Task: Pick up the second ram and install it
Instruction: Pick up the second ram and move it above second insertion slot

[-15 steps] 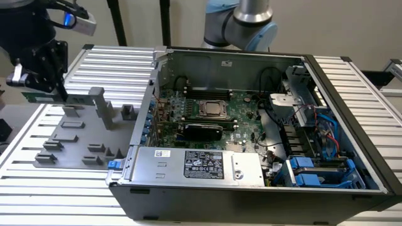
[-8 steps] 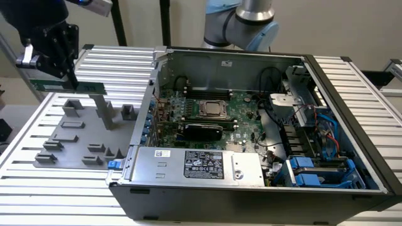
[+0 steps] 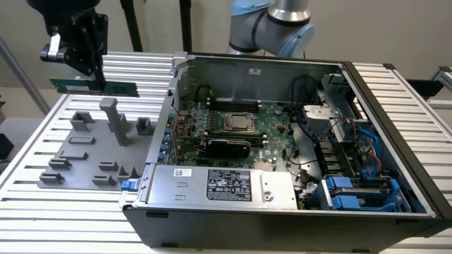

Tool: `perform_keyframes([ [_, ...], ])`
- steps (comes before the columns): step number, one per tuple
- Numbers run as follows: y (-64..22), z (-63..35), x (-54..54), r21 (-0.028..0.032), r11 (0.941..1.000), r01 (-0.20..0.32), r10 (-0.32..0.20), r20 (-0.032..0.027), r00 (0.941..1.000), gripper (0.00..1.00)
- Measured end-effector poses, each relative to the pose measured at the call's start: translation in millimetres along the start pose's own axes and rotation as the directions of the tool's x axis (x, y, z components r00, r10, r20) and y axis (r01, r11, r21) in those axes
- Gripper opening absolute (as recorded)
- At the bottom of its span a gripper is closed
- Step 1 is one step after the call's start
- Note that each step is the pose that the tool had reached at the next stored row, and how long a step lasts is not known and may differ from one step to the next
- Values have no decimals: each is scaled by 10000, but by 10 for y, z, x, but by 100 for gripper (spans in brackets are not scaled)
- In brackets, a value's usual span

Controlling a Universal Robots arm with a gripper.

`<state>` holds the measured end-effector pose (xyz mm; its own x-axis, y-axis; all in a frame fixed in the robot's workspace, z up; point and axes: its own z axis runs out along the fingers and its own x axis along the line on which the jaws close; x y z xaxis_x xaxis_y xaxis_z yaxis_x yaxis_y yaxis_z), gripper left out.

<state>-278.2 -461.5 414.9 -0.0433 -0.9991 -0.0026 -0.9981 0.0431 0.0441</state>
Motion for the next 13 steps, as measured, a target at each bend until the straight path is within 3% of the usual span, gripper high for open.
perform_keyframes([
  [13, -587, -28, -33, 0, 10000, 0, 0, 0, 10000, 0],
])
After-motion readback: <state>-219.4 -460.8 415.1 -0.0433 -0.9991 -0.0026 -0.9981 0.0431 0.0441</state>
